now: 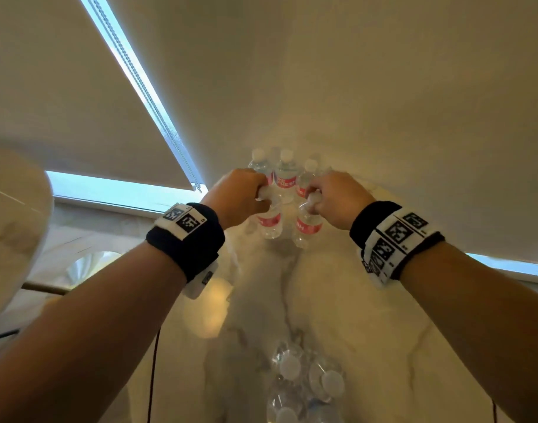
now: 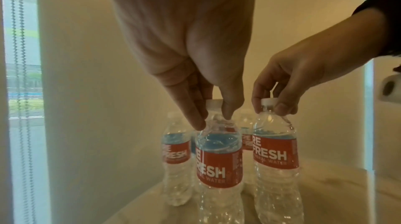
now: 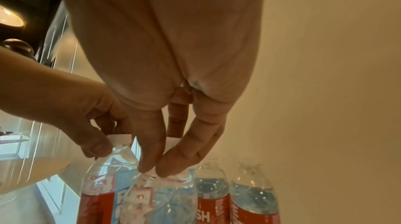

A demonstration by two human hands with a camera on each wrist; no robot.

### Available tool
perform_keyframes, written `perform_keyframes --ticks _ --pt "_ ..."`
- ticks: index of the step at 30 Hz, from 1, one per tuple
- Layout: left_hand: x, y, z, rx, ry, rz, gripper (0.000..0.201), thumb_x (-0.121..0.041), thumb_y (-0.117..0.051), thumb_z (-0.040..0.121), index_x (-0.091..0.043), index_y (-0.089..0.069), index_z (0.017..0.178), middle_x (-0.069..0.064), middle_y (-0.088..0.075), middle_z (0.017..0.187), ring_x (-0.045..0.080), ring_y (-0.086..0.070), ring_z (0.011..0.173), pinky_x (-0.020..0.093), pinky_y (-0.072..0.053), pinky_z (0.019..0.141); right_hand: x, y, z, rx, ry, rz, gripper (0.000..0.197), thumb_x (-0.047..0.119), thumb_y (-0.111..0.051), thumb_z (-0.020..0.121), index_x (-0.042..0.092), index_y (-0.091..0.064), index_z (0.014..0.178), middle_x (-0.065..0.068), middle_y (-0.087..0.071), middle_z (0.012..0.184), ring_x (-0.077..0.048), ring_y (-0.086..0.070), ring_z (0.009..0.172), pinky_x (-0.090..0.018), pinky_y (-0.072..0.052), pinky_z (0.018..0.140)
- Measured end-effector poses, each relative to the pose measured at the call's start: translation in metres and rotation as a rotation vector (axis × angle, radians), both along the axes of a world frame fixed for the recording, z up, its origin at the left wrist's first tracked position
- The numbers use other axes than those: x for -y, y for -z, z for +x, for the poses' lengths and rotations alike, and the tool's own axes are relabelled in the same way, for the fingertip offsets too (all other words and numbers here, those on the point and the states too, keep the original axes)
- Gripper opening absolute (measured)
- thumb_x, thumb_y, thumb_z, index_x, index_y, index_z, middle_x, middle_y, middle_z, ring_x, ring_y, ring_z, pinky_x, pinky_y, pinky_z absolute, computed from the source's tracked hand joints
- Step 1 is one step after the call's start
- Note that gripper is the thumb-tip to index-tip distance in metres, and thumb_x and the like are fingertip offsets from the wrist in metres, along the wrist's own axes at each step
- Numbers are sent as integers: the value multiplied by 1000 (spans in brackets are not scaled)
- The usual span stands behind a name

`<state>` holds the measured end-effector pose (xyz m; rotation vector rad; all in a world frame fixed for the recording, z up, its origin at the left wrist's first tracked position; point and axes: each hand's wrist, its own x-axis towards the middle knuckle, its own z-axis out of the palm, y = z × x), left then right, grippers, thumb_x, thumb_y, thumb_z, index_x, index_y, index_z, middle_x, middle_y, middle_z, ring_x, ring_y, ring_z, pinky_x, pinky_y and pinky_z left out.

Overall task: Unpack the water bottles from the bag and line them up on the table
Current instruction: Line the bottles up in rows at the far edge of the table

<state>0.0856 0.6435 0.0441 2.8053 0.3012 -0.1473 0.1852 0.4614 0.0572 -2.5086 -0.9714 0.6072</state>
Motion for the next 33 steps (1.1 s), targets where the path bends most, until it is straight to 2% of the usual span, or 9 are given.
perform_keyframes --ticks 4,10,13,17,22,25,28,30,33 --pt "-33 17 16 -7 20 42 24 -28 -68 87 -12 -69 104 0 -55 88 23 -59 82 29 -46 73 -39 19 13 37 -19 -24 21 16 -71 86 15 -71 107 -8 -61 106 -21 -56 85 -27 -38 71" --pt "-49 30 34 -15 54 94 22 -27 -64 89 -9 -69 100 6 -59 89 23 -57 82 29 -47 75 -63 31 31 123 -49 -69 29 11 -65 88 17 -67 116 -3 -43 100 -31 -56 103 -27 -36 77" --pt "-51 33 41 -2 39 74 22 -29 -65 88 -11 -68 100 2 -54 87 24 -57 82 33 -50 77 -68 35 35 130 -79 -69 28 12 -62 89 17 -67 116 -2 -41 98 -31 -54 103 -27 -33 76" --pt "-53 38 46 28 34 63 23 -29 -66 88 -12 -68 103 -1 -50 86 20 -52 78 27 -40 71 -73 37 38 156 -114 -72 28 13 -63 88 19 -67 116 -7 -49 107 -30 -55 103 -27 -33 75" --pt "-54 45 46 54 8 43 29 -30 -66 89 -14 -67 113 -2 -49 90 24 -59 86 27 -42 74 -73 38 38 126 -94 -89 36 17 -66 88 23 -61 123 -9 -51 118 -31 -53 110 -27 -35 79" --pt "-50 41 40 16 -34 13 49 -36 -69 89 -14 -59 131 6 -60 104 27 -62 101 31 -48 86 -64 32 30 98 -50 -103 58 26 -74 83 26 -50 135 -10 -49 127 -32 -55 113 -29 -37 81" --pt "-38 30 18 34 -97 -18 65 -45 -71 86 -15 -50 140 9 -61 116 27 -63 98 39 -53 89 -39 12 6 101 -43 -94 62 35 -77 79 23 -51 135 -9 -54 124 -28 -57 109 -29 -40 80" --pt "-17 18 -9 100 -102 -53 58 -47 -68 88 -17 -55 135 5 -62 113 22 -63 91 35 -54 84 -11 -3 -21 76 -96 -106 51 35 -75 82 19 -58 127 -6 -63 116 -24 -60 100 -28 -41 78" --pt "30 -2 -62 84 43 -160 37 -44 -64 92 -22 -67 122 -5 -67 102 9 -63 82 28 -54 83 43 -16 -71 -27 -158 -119 32 36 -73 85 22 -66 113 4 -67 101 -16 -61 87 -29 -44 73"
